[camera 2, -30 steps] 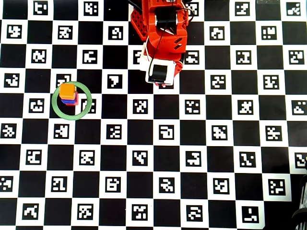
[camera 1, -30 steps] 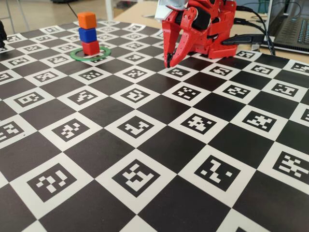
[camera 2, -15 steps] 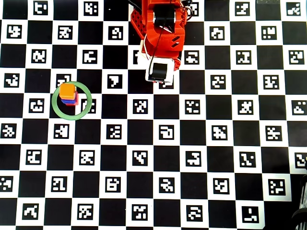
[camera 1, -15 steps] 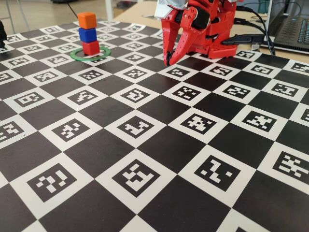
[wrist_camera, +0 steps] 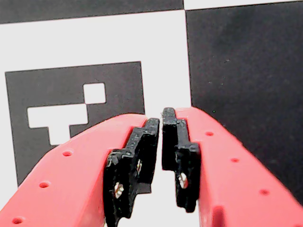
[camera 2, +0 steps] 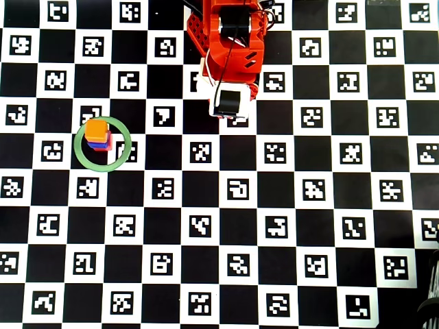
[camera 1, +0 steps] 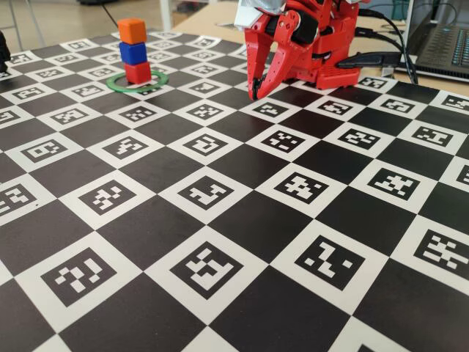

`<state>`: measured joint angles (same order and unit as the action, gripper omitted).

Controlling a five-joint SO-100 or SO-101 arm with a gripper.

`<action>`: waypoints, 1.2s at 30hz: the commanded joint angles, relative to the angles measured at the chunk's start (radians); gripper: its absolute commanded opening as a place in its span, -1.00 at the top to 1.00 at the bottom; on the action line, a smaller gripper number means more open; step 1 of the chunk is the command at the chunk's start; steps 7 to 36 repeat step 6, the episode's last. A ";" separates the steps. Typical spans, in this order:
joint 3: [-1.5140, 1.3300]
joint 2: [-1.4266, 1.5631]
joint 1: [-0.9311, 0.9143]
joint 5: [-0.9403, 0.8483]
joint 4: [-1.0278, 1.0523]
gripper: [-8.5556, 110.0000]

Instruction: Grab the red cube then put it in the green circle then put the blue cube on top and finally the orange cube on top

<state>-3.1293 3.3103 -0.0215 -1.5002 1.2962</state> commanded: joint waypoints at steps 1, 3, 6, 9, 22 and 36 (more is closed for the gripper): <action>-0.040 0.049 -0.005 -0.003 0.074 0.95; -0.040 0.049 -0.005 -0.003 0.074 0.95; -0.040 0.049 -0.005 -0.003 0.074 0.95; -0.040 0.049 -0.005 -0.003 0.074 0.95; -0.040 0.049 -0.005 -0.003 0.074 0.95; -0.040 0.049 -0.005 -0.003 0.074 0.95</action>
